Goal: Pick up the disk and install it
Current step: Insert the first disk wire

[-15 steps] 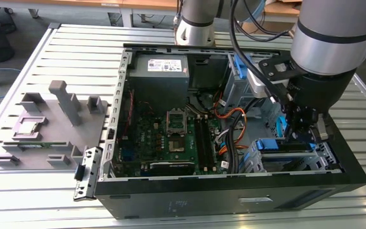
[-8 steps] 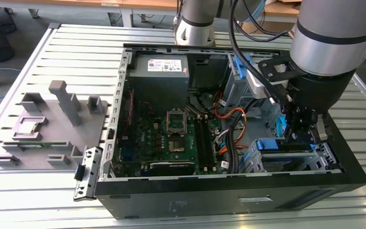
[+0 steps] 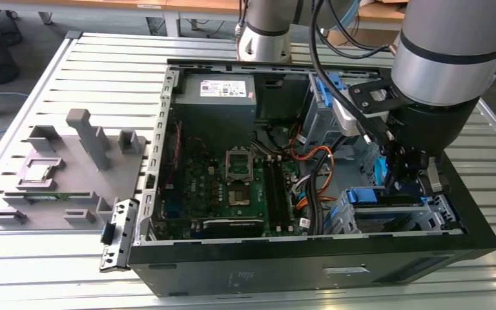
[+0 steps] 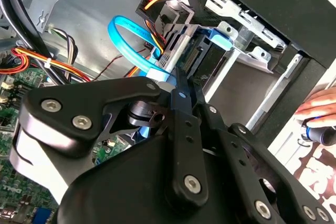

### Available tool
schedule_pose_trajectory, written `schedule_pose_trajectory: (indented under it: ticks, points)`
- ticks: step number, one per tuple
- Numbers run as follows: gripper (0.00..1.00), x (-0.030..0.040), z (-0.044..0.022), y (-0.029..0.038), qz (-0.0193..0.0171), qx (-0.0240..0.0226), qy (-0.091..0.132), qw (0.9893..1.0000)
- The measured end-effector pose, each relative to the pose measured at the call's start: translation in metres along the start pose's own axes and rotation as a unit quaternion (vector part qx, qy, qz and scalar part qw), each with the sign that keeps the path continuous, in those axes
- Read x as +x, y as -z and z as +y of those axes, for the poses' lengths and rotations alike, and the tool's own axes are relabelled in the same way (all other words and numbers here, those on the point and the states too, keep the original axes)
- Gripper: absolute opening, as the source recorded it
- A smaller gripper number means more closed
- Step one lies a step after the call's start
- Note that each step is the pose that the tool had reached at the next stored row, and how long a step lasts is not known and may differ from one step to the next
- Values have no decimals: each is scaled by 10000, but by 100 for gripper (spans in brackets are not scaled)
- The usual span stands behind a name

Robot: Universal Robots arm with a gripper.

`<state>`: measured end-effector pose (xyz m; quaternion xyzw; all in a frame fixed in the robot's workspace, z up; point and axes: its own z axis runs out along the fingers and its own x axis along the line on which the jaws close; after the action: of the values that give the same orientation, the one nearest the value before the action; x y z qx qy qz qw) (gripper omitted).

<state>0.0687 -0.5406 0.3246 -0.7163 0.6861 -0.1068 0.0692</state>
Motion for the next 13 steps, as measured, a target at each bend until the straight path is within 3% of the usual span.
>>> schedule_pose_trajectory:
  ticks: [6, 8, 9, 13]
  points:
    - [16, 0, 1, -4, -4, 0, -1, 10000]
    - [18, 0, 1, -5, -4, 1, -1, 10000]
    - [24, 0, 1, -5, -3, 1, -1, 10000]
    - [24, 0, 0, -3, -3, 1, -1, 10000]
